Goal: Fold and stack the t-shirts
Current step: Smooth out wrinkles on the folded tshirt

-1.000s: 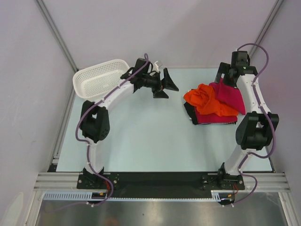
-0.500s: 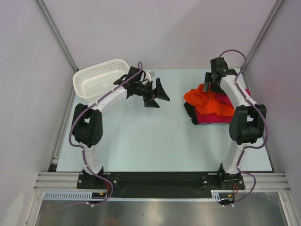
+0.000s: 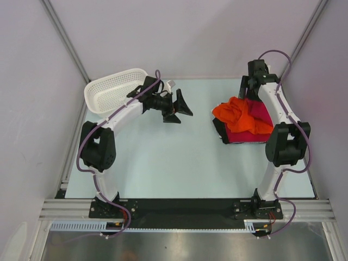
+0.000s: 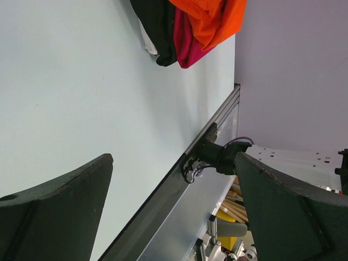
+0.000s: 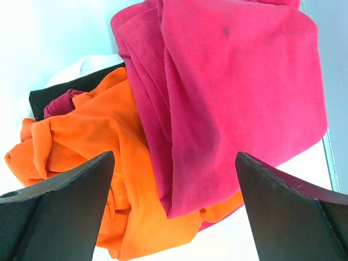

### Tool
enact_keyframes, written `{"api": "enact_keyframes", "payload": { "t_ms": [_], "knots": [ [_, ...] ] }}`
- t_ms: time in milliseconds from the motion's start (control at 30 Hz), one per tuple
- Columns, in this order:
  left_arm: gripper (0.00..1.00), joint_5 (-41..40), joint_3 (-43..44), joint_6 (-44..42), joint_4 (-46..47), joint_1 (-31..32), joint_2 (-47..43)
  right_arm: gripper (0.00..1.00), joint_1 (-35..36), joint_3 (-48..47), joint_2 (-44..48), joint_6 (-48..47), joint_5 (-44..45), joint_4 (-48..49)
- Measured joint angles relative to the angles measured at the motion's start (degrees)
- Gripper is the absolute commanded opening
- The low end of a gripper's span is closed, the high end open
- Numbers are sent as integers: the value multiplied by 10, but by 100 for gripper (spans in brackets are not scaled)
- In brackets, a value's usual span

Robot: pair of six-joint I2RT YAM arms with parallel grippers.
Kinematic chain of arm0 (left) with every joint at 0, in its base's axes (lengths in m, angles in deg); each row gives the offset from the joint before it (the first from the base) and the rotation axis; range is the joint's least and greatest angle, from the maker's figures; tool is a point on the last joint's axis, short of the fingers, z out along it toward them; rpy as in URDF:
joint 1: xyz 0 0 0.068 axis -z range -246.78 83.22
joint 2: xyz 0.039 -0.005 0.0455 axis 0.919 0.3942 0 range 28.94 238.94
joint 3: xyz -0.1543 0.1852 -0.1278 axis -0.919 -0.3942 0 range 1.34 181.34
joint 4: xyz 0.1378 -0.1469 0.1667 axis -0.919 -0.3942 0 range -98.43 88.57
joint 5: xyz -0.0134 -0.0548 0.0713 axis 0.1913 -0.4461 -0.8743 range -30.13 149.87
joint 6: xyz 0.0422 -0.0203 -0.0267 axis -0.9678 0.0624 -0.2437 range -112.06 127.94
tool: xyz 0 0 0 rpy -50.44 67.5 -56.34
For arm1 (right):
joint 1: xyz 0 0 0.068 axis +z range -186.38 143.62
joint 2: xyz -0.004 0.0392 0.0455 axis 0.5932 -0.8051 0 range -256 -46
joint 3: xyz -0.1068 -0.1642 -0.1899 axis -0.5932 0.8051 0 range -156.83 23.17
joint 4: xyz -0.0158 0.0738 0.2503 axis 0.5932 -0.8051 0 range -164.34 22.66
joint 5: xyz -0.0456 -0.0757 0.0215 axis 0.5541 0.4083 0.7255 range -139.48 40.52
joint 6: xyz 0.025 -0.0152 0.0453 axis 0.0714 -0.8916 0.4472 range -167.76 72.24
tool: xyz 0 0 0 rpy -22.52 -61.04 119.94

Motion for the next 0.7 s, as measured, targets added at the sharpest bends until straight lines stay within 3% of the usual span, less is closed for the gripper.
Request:
{"api": "enact_keyframes", "payload": {
  "t_ms": [433,700],
  "knots": [
    [100,-2,-4,-13,-10,0,0,94,-18,1,-20,-5,-3,17],
    [100,-12,-34,-22,-20,0,0,90,0,-25,-39,-10,-63,10]
  ]
}}
